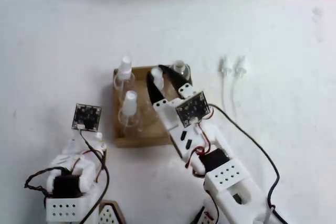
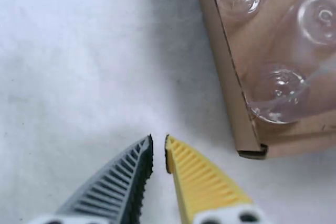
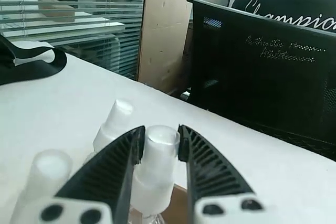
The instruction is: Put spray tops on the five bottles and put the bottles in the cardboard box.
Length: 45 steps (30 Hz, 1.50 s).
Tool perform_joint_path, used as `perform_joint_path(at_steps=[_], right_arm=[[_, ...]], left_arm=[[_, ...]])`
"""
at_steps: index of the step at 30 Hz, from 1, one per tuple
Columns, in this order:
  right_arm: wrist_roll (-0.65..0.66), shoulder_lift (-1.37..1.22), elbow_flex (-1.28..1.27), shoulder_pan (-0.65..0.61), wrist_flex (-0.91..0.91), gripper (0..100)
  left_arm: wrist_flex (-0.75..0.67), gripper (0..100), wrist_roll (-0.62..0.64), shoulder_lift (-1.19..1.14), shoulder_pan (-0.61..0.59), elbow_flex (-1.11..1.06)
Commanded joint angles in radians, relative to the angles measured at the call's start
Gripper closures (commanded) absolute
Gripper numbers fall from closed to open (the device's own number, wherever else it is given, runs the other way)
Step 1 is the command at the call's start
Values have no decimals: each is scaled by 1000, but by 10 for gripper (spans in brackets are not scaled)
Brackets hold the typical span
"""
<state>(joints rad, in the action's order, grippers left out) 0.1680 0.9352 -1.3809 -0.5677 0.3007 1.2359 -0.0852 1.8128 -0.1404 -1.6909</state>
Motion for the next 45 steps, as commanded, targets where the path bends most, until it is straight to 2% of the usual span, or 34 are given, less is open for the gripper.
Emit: perform_joint_path(at_steps=[1, 11, 21, 27, 32, 39, 45], right_arm=[[8, -35, 12, -13, 33, 984], [9, -219, 26, -50, 185, 984], [14, -226, 23, -59, 183, 981], [8, -225, 25, -59, 147, 842], [8, -220, 32, -58, 128, 852], [8, 4, 28, -51, 104, 854], [5, 286, 92, 28, -143, 853]], left_arm=[[5, 950, -6, 8, 12, -2], [5, 950, -6, 8, 12, -2], [5, 950, -6, 8, 12, -2], [5, 950, -6, 8, 12, -2], [5, 950, -6, 8, 12, -2], [5, 950, -6, 8, 12, -2], [5, 950, -6, 8, 12, -2]])
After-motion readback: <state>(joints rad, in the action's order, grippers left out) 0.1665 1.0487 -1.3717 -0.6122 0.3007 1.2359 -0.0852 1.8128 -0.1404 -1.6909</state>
